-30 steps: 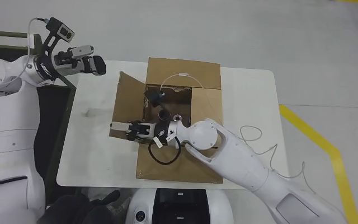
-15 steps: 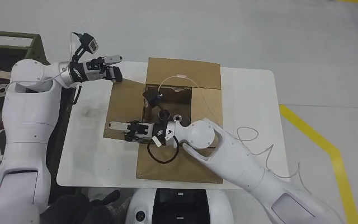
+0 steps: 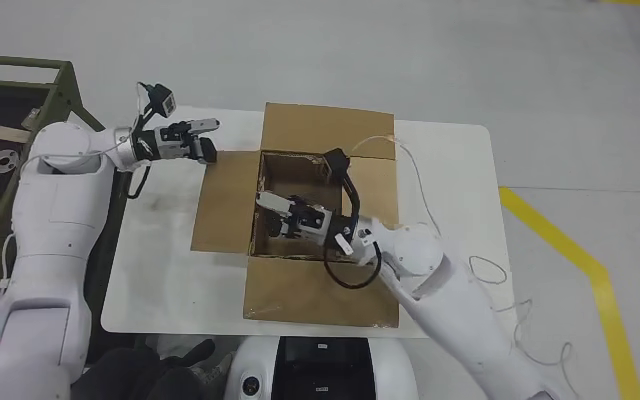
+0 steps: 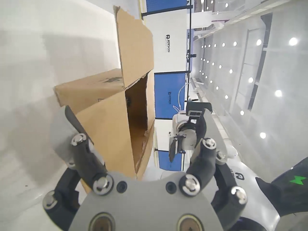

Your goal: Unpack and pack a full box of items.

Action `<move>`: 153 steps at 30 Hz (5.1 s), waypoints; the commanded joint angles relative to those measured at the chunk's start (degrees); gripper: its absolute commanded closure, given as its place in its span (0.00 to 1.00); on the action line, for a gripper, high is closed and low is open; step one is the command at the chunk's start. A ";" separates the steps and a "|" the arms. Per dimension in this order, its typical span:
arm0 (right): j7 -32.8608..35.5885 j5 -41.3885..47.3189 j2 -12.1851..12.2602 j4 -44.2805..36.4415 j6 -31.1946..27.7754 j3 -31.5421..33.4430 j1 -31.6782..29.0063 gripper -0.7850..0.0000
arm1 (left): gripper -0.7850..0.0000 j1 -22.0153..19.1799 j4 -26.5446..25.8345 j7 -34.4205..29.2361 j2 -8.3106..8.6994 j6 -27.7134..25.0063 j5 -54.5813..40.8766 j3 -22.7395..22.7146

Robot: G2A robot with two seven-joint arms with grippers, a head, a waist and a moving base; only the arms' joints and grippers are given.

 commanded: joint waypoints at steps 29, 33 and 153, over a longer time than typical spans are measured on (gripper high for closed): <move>5.04 4.64 5.08 -14.22 -1.91 22.56 -21.64 0.00 | 0.00 -0.06 -2.74 7.76 -2.41 0.52 5.36 10.07; 5.61 5.80 5.27 -13.40 -2.81 23.21 -22.04 0.00 | 0.00 0.15 -3.08 7.02 -2.55 0.38 4.64 10.54; 8.65 -1.73 9.98 -15.70 -8.41 25.30 -34.39 0.00 | 0.00 -7.82 -17.15 28.17 -13.16 16.11 1.21 37.44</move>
